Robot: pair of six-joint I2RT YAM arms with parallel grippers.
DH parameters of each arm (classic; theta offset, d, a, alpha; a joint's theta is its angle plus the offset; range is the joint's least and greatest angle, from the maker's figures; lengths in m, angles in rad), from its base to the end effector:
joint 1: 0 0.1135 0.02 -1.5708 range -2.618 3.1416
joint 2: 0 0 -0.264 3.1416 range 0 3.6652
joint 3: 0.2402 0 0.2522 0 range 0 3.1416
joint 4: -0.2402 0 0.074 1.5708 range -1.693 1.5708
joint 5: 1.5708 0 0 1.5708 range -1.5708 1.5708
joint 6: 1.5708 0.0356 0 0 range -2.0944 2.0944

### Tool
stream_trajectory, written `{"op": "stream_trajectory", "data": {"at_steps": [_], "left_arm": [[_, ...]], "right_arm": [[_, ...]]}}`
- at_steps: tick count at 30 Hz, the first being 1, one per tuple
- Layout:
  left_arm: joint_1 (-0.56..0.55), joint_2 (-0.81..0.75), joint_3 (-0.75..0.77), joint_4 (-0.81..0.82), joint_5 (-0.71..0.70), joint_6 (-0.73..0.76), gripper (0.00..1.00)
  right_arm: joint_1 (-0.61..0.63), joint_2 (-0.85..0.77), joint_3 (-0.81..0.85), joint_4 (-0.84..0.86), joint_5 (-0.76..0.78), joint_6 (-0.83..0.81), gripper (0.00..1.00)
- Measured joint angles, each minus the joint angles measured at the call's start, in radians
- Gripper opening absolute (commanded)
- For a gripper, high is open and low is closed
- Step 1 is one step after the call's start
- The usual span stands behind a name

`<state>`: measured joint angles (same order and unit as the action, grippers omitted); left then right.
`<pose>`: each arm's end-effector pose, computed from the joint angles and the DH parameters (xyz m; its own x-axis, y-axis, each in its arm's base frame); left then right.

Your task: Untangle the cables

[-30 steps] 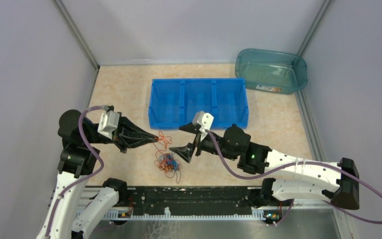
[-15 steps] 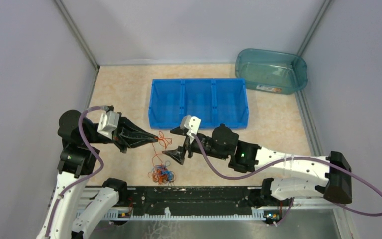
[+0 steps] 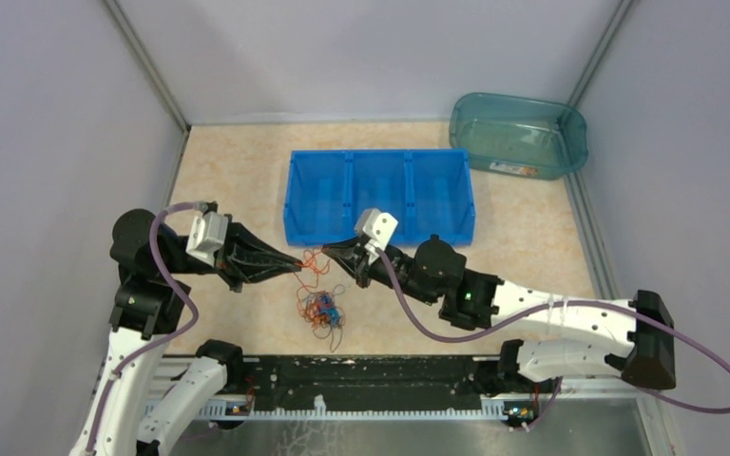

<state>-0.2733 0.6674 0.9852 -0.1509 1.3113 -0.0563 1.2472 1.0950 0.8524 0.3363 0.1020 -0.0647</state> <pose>0.0953 -0.0624 0.4243 0.1042 -0.0442 -0.9936 0.9944 -0.0127 0.1048 0.0862 0.2456 0.3578 0.0886 0.0619 -0.9941 -0.9071 0.4173 -0.0549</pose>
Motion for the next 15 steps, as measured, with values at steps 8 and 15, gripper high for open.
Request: {"op": "stream_trajectory", "data": {"at_steps": [8,15], "left_arm": [[0.000,-0.010,-0.003,-0.151,-0.037,0.190,0.67],[0.000,-0.053,-0.101,-0.257,-0.135,0.353,0.85]], "right_arm": [[0.000,-0.084,0.000,-0.001,0.120,-0.007,0.00],[0.000,-0.085,0.109,-0.099,0.131,0.005,0.00]]}}
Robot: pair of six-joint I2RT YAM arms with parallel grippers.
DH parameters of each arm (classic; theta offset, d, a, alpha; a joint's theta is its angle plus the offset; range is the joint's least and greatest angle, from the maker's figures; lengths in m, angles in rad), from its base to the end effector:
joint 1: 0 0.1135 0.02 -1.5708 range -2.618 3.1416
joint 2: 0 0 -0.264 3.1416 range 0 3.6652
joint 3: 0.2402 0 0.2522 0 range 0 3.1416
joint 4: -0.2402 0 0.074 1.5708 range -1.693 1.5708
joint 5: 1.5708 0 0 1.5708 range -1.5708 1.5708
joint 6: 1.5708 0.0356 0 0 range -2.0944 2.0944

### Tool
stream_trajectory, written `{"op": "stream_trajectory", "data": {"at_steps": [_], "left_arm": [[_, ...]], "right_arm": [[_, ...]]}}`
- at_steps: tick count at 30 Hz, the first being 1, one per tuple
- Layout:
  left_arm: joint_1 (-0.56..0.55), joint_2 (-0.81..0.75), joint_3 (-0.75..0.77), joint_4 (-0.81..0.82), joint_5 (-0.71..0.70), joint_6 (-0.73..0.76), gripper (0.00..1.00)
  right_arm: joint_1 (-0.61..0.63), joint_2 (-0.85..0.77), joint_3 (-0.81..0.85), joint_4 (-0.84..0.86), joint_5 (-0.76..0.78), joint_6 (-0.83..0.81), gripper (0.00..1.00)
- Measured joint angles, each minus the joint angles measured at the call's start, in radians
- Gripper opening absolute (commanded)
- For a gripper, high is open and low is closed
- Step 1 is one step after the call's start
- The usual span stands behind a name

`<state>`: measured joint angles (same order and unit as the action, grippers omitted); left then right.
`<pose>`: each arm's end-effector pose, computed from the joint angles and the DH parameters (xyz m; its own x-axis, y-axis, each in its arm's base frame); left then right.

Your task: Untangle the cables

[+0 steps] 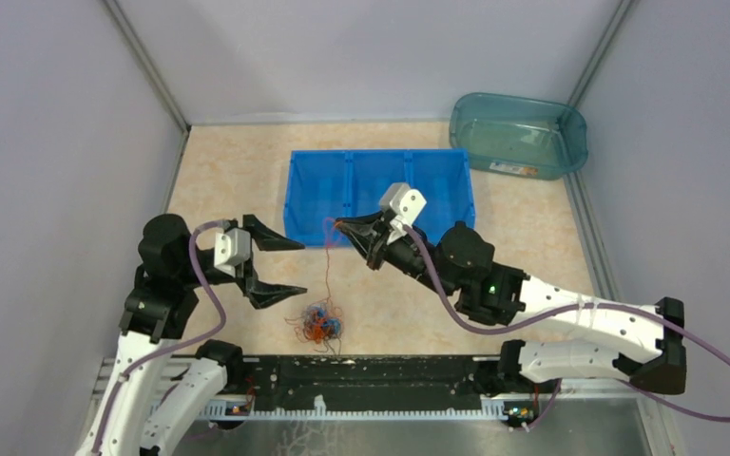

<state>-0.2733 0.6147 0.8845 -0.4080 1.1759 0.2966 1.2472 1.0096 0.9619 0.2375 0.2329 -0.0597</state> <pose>0.0983 -0.0617 0.3768 0.1608 0.0717 -0.9844 0.9799 0.1074 0.1679 0.0821 0.2190 0.4058 0.1106 0.1473 -0.9829 -0.8453 0.5340 -0.0151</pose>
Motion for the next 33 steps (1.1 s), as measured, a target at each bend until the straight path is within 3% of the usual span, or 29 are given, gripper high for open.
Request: {"op": "stream_trajectory", "data": {"at_steps": [5,15,18,22,24,28,29,31,33], "left_arm": [[0.000,0.006,-0.052,0.037,-0.005,-0.062,0.85],[-0.066,0.074,-0.172,0.339,-0.003,-0.375,0.76],[-0.095,0.092,-0.183,0.380,-0.003,-0.424,0.60],[-0.106,0.093,-0.193,0.411,-0.002,-0.455,0.18],[-0.107,0.087,-0.196,0.410,-0.001,-0.455,0.05],[-0.107,0.068,-0.196,0.378,-0.005,-0.414,0.00],[-0.107,0.063,-0.193,0.366,-0.008,-0.404,0.00],[-0.107,0.059,-0.179,0.347,-0.019,-0.386,0.00],[-0.107,0.063,-0.146,0.333,-0.032,-0.369,0.00]], "right_arm": [[0.000,0.043,0.109,-0.042,-0.018,0.030,0.00],[0.000,0.177,0.288,-0.020,-0.080,0.126,0.00],[0.000,0.207,0.298,0.004,-0.096,0.154,0.00],[0.000,0.224,0.298,0.010,-0.100,0.174,0.00],[0.000,0.224,0.298,0.012,-0.098,0.175,0.00],[0.000,0.211,0.291,0.018,-0.077,0.173,0.00],[0.000,0.201,0.283,0.016,-0.071,0.172,0.04],[0.000,0.174,0.259,0.010,-0.064,0.173,0.35],[0.000,0.139,0.221,0.001,-0.064,0.178,0.56]]}}
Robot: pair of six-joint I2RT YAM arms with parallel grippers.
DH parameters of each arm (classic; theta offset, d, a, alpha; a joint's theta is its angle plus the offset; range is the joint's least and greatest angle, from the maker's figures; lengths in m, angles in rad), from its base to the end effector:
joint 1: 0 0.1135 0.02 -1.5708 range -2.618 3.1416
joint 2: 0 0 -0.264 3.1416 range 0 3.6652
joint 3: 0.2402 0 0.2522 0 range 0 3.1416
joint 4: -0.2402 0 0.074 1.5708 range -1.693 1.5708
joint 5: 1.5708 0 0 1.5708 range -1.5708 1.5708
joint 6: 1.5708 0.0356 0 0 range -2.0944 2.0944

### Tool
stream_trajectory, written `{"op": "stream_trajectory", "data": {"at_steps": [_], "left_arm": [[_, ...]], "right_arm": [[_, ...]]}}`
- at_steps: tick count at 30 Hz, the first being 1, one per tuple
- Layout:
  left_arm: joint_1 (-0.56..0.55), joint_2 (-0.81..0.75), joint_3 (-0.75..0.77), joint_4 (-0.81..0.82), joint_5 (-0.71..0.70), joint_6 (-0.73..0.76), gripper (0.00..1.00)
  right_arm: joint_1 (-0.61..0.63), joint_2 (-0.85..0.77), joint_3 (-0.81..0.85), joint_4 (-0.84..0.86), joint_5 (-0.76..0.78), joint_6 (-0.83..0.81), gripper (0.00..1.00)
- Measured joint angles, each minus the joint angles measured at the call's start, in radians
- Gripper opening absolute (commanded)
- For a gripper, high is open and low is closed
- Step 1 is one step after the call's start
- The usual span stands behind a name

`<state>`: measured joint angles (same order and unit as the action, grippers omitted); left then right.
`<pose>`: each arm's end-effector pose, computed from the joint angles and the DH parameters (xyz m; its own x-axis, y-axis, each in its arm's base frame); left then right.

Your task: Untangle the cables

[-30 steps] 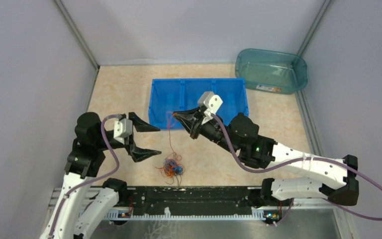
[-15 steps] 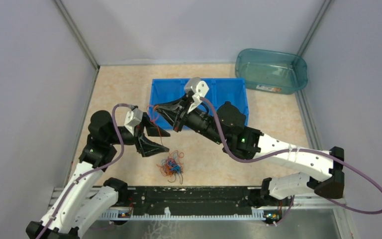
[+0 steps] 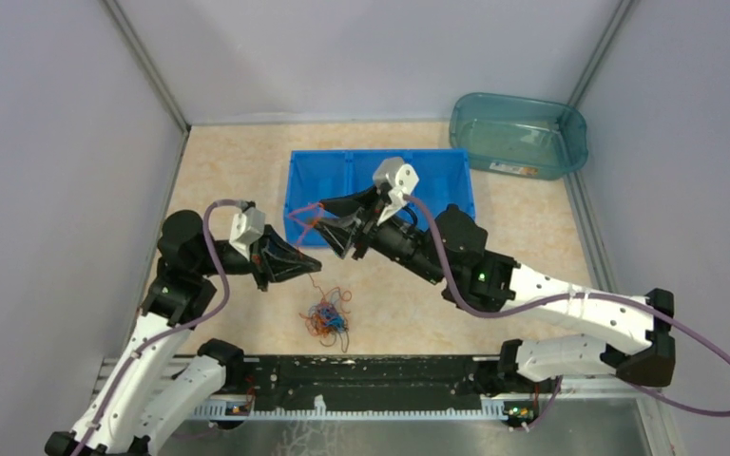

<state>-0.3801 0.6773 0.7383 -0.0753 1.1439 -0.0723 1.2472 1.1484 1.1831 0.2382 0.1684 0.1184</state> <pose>0.1216 -0.0835 0.3525 -0.0854 0.0019 -0.9963 0.9953 0.0471 -0.0852 0.0882 0.2442 0.4522 -0.0192 0.3089 -0.9509 -0.8873 0.4331 0.1586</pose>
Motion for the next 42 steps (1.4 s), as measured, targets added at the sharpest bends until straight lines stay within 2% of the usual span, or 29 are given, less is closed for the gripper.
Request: {"op": "stream_trajectory", "data": {"at_steps": [2,8,13,19,22,27,30,36,42], "left_arm": [[0.000,0.019,0.057,-0.007,-0.009,0.012,0.00],[0.000,0.084,0.225,-0.005,-0.011,0.016,0.00],[0.000,0.111,0.280,0.009,-0.011,-0.008,0.00],[0.000,0.134,0.328,0.025,-0.010,-0.051,0.00],[0.000,0.134,0.349,0.029,-0.009,-0.067,0.00],[0.000,0.134,0.391,0.029,-0.002,-0.078,0.00],[0.000,0.134,0.416,0.030,0.002,-0.088,0.00],[0.000,0.145,0.491,0.025,0.007,-0.096,0.00],[0.000,0.173,0.614,0.024,0.009,-0.100,0.00]], "right_arm": [[-0.002,-0.042,-0.057,-0.002,-0.005,0.014,0.75],[-0.009,-0.197,-0.300,-0.021,-0.039,0.068,0.98],[-0.013,-0.275,-0.450,0.008,-0.112,0.114,0.99],[-0.013,-0.137,-0.440,0.116,-0.172,0.118,0.99],[-0.013,-0.027,-0.406,0.145,-0.177,0.114,0.93],[-0.013,0.084,-0.381,0.198,-0.156,0.100,0.70],[-0.013,0.131,-0.381,0.244,-0.142,0.098,0.60],[-0.013,0.204,-0.392,0.328,-0.114,0.120,0.55],[-0.013,0.233,-0.481,0.417,-0.059,0.157,0.53]]}}
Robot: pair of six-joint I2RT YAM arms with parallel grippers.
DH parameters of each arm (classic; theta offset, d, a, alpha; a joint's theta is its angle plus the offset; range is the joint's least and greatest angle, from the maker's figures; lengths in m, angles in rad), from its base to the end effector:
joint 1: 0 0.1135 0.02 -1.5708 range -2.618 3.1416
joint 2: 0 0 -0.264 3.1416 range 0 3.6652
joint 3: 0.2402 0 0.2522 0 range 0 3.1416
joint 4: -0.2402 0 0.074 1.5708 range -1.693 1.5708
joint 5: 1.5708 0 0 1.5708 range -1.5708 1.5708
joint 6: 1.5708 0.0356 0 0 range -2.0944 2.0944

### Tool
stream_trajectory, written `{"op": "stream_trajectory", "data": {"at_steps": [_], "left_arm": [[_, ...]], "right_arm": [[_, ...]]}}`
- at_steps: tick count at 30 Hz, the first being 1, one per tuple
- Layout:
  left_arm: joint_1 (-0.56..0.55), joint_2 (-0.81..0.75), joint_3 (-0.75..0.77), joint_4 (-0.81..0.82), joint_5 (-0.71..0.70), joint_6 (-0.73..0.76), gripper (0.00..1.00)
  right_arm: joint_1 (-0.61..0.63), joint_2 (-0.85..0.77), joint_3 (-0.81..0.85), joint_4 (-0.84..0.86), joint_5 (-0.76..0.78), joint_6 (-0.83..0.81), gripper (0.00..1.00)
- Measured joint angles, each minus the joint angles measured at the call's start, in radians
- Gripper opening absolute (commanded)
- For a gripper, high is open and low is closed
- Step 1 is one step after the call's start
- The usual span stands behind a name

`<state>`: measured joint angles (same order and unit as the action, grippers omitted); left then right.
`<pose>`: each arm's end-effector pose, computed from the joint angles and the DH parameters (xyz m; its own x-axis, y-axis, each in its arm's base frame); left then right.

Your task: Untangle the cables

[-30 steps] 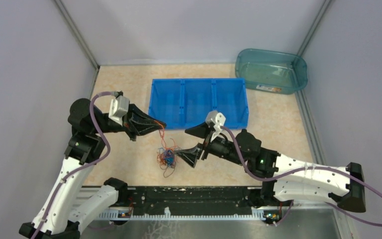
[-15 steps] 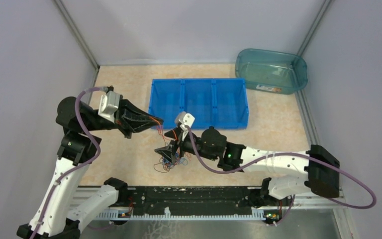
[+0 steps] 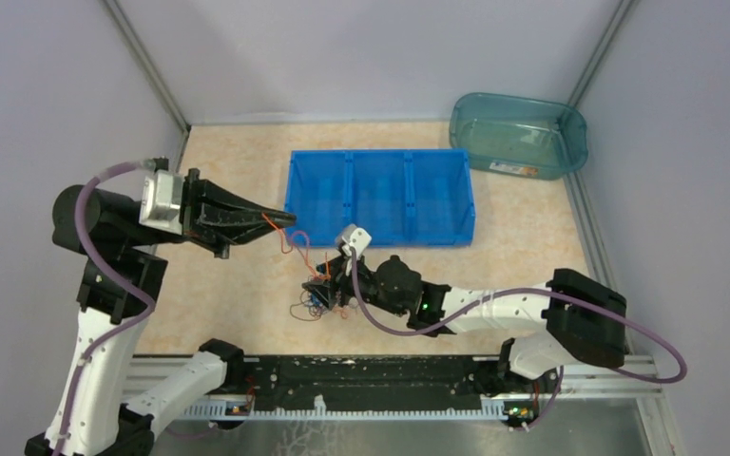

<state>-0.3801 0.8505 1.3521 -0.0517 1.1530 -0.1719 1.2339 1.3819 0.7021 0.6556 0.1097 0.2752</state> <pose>0.0914 -0.0716 0.5208 0.2414 -0.1712 -0.9552 0.9704 0.0428 0.2376 0.1055 0.2894 0.2628 -0.2528 0.0954 -0.9628 -0.8658 0.4218 0.2691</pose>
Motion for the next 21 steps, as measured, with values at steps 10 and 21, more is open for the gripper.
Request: {"op": "stream_trajectory", "data": {"at_steps": [10,21], "left_arm": [[0.000,0.082,0.227,-0.002,-0.013,0.003,0.00],[0.000,0.155,0.402,0.082,-0.283,0.145,0.00]], "right_arm": [[0.000,0.030,-0.174,0.108,0.136,0.050,0.54],[0.000,0.028,-0.360,0.182,0.257,0.088,0.57]]}}
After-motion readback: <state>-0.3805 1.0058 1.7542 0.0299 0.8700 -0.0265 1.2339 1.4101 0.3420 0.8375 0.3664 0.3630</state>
